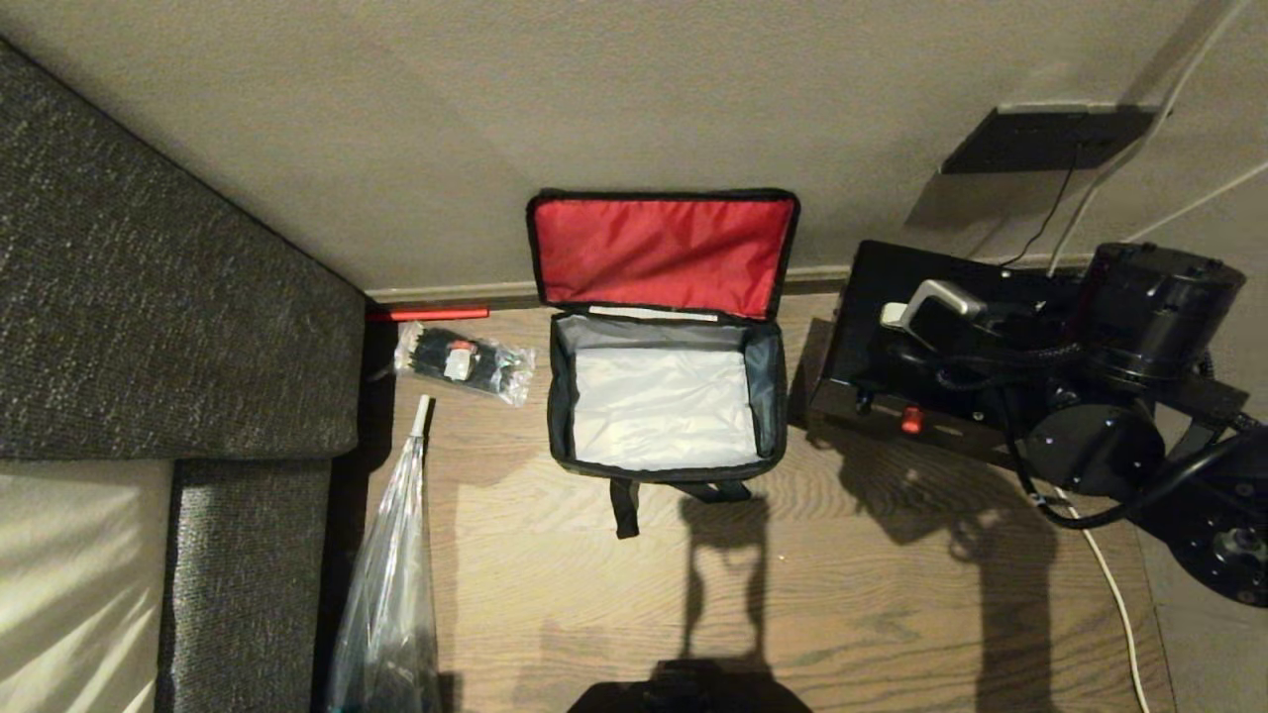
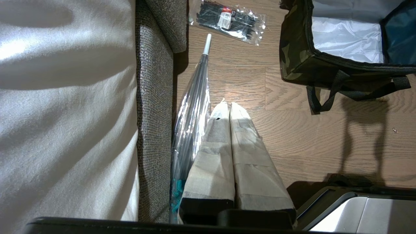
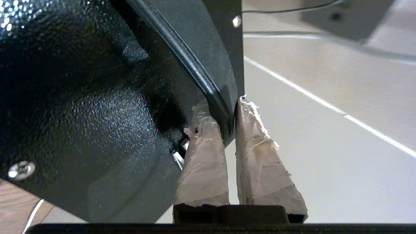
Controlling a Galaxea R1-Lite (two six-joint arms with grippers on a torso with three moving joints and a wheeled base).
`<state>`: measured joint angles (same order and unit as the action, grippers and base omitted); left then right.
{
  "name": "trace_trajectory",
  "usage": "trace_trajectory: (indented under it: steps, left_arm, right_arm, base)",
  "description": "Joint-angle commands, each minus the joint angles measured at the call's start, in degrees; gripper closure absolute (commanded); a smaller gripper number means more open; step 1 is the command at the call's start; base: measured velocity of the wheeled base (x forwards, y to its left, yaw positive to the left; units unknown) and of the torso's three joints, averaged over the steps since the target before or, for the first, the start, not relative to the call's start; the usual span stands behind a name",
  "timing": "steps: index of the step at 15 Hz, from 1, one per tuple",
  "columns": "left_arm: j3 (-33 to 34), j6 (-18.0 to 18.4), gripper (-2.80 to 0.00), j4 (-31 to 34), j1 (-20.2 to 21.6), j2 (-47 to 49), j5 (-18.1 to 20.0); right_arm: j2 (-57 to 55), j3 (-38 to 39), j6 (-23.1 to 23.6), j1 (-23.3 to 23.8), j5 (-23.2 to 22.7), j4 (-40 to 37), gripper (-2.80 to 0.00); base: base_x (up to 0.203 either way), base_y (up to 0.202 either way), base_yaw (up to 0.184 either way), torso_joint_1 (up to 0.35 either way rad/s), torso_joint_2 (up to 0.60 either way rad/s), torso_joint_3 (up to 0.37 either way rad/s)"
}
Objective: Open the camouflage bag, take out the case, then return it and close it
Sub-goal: Release the handle
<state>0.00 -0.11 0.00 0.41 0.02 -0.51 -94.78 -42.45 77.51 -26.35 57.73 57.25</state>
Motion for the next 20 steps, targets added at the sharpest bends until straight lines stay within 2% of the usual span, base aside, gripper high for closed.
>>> trace_trajectory:
  steps: [1,10,20]
  left_arm:
    - [0.09,-0.07,0.00,0.00,0.02,-0.02,-0.02]
    - [0.09,-0.07,0.00,0.00,0.02,-0.02,-0.02]
    - [0.09,-0.06,0.00,0.00,0.02,-0.02,-0.02]
  right_arm:
    - [-3.73,0.34,-0.75,1.42,0.35,0.16,0.00]
    - [-16.12,-4.17,-6.15,4.60,0.27,0.20,0.00]
    - [-26.44,-10.94,-8.86,8.35,-0.54,-0.75,0.00]
  base:
    - [0.000,0.000,0.000,0.000,0.00,0.000]
    - [0.000,0.000,0.000,0.000,0.00,0.000]
    - [0.000,0.000,0.000,0.000,0.00,0.000]
